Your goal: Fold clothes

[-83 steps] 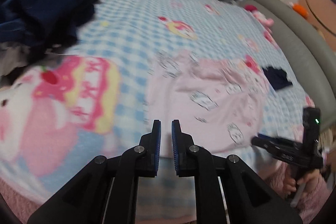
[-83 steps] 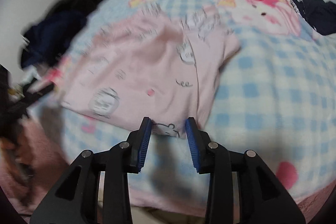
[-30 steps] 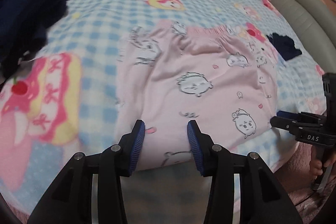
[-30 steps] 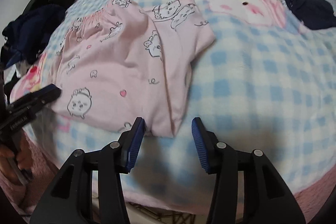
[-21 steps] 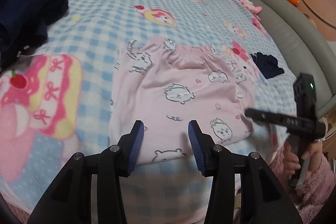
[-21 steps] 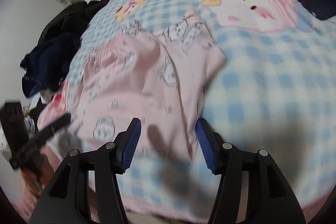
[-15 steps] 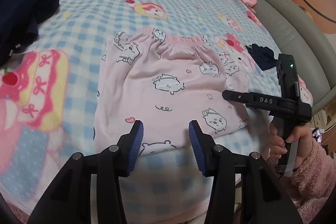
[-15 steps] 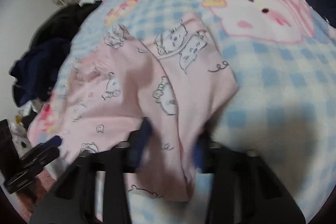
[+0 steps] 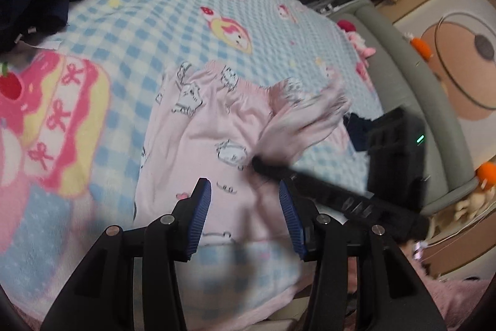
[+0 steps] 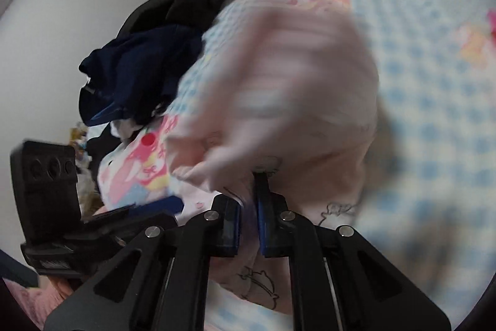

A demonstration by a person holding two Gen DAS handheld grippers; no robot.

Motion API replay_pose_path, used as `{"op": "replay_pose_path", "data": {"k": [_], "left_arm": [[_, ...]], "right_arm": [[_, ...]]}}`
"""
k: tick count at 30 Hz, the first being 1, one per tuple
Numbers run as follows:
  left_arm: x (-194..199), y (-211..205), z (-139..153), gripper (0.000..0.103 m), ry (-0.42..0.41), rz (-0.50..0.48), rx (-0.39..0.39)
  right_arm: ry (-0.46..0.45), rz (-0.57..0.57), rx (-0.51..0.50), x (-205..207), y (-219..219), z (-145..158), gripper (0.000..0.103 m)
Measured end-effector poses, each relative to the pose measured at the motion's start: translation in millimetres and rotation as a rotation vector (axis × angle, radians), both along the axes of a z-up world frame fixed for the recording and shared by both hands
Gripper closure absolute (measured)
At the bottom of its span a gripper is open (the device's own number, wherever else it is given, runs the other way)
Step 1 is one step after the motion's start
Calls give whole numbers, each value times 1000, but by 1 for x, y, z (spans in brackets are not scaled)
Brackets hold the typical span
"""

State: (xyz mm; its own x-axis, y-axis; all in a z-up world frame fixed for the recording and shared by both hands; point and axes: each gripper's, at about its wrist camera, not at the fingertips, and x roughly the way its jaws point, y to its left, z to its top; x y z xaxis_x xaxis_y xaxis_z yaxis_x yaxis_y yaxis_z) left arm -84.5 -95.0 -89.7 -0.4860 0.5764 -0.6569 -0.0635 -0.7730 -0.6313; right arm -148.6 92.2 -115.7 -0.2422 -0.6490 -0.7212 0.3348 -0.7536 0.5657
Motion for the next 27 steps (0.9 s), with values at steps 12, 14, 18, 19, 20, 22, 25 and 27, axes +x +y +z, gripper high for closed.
{"op": "replay_pose_path", "data": {"k": [12, 14, 18, 19, 20, 22, 25, 27], "left_arm": [[-36, 32, -33, 74, -76, -88, -10], [-32, 26, -34, 74, -81, -67, 9], [-21, 29, -34, 48, -78, -153, 146], [-19, 35, -33, 48, -72, -178, 142], [-17, 40, -31, 50, -60, -191, 106], [-19, 48, -31, 71, -59, -191, 53], [-23, 43, -27, 93, -48, -165, 67], [-22, 32, -15, 94, -9, -139, 88]], "right_arm": [[20, 11, 44, 39, 32, 13, 66], [41, -43, 61, 45, 48, 16, 63], [-22, -203, 103, 42, 80, -6, 55], [-53, -213, 99, 41, 83, -15, 55], [-67, -208, 90, 42, 82, -20, 55], [-48, -193, 108, 45, 79, -21, 55], [-21, -177, 135, 49, 78, -14, 55], [-18, -176, 123, 51, 81, -8, 55]]}}
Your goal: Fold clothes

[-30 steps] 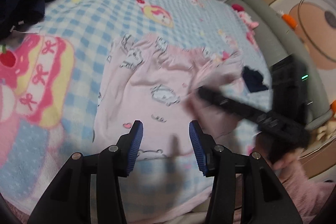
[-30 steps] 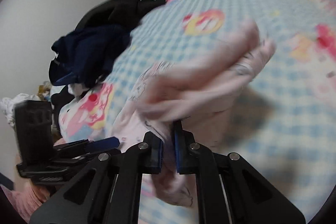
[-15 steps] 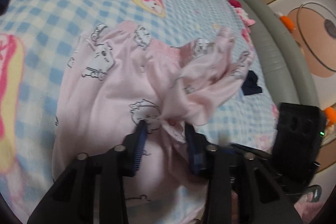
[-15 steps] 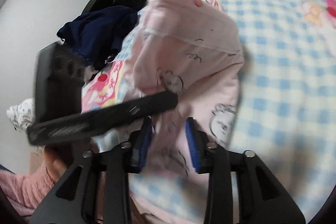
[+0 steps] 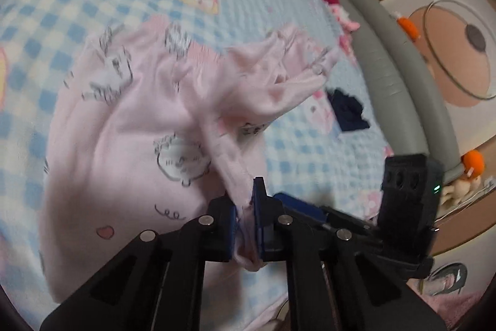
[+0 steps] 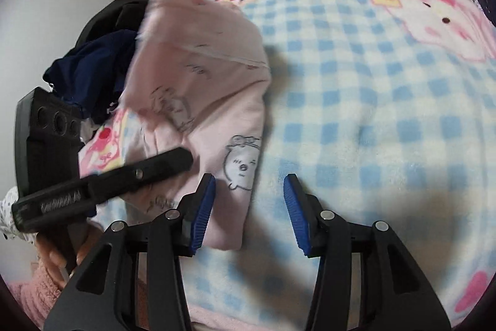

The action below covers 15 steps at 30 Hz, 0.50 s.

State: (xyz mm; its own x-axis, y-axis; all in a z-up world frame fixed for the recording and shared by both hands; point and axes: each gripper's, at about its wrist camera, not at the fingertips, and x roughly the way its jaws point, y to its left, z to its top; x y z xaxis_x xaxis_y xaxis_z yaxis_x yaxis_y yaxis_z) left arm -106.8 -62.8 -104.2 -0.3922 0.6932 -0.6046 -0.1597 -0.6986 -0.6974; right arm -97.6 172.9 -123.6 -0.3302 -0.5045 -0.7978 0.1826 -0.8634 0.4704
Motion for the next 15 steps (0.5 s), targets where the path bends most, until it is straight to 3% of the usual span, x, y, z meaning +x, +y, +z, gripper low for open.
{"op": "replay_pose_path", "data": {"k": [3, 5, 10, 13, 15], "left_arm": [[-2, -20, 26, 94, 64, 51, -5], [3, -39, 33, 94, 76, 110, -21], [12, -82, 5, 94, -7, 182, -24], [10, -88, -20, 94, -76, 199, -53], [11, -89, -25, 94, -88, 200, -33]], "right_arm": [[34, 37, -24, 1, -4, 15, 51], [63, 88, -30, -1, -14, 27, 41], [103, 215, 41, -13, -64, 34, 41], [72, 214, 93, -24, -77, 20, 41], [37, 210, 107, -25, -82, 12, 41]]}}
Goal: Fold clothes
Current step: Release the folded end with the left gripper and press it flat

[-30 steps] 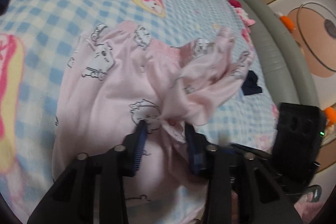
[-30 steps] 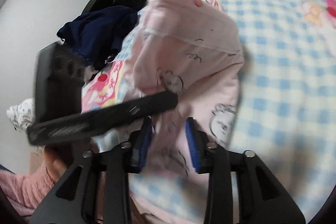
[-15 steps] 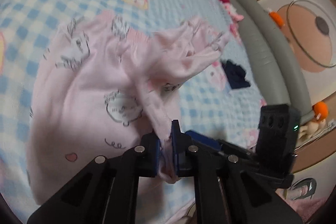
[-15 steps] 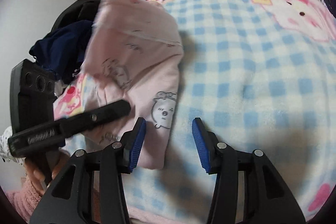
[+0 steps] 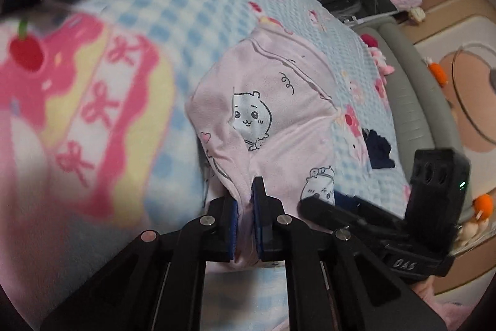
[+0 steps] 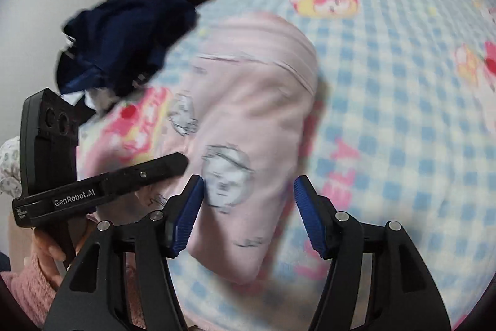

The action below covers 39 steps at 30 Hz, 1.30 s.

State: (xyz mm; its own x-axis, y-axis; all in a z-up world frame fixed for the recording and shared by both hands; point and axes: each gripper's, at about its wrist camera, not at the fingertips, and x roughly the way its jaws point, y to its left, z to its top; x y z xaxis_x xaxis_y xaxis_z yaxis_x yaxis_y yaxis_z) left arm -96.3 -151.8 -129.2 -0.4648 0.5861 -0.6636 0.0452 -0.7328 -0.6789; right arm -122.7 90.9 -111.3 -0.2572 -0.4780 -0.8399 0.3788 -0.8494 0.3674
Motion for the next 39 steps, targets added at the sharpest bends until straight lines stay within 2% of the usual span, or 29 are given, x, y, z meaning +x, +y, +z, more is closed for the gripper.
{"op": "replay_pose_path", "data": {"k": [2, 4, 9, 13, 17, 19, 22, 23, 24, 26, 28, 32, 35, 37, 39], "left_arm": [[0, 1, -1, 92, -3, -5, 14], [-1, 5, 1, 88, -11, -25, -12], [14, 0, 17, 69, 39, 23, -44], [32, 1, 27, 68, 84, 52, -67], [34, 14, 16, 68, 39, 27, -81], [36, 13, 16, 68, 46, 26, -32], [35, 19, 21, 73, 80, -5, -50], [33, 21, 21, 88, 86, -20, -65], [32, 23, 20, 95, 81, -27, -95], [29, 21, 18, 97, 61, -21, -152], [29, 12, 18, 98, 47, 15, -153], [34, -8, 19, 98, 21, 75, -167], [44, -11, 31, 97, 108, 77, -118], [46, 0, 41, 97, 173, 26, -91], [41, 20, 43, 96, 190, -46, -110]], "right_arm": [[-17, -14, -7, 1, 0, -3, 41], [-32, -40, -36, 4, 9, -4, 40], [-40, -117, -84, 13, 46, 1, 40], [7, -145, -59, 20, 63, 18, 40], [8, -148, -69, 19, 57, 19, 40], [14, -147, -32, 18, 53, 17, 40], [33, -219, 61, 15, 50, 12, 37], [36, -245, 75, 14, 52, 11, 37], [29, -253, 62, 14, 54, 11, 37], [15, -268, 35, 12, 58, 12, 37], [34, -250, 23, 15, 58, 18, 37], [86, -88, 38, 26, 37, 32, 37], [94, -5, 97, 37, 19, 28, 37], [96, 29, 126, 43, 12, 25, 37], [86, 24, 128, 45, 13, 21, 37]]}}
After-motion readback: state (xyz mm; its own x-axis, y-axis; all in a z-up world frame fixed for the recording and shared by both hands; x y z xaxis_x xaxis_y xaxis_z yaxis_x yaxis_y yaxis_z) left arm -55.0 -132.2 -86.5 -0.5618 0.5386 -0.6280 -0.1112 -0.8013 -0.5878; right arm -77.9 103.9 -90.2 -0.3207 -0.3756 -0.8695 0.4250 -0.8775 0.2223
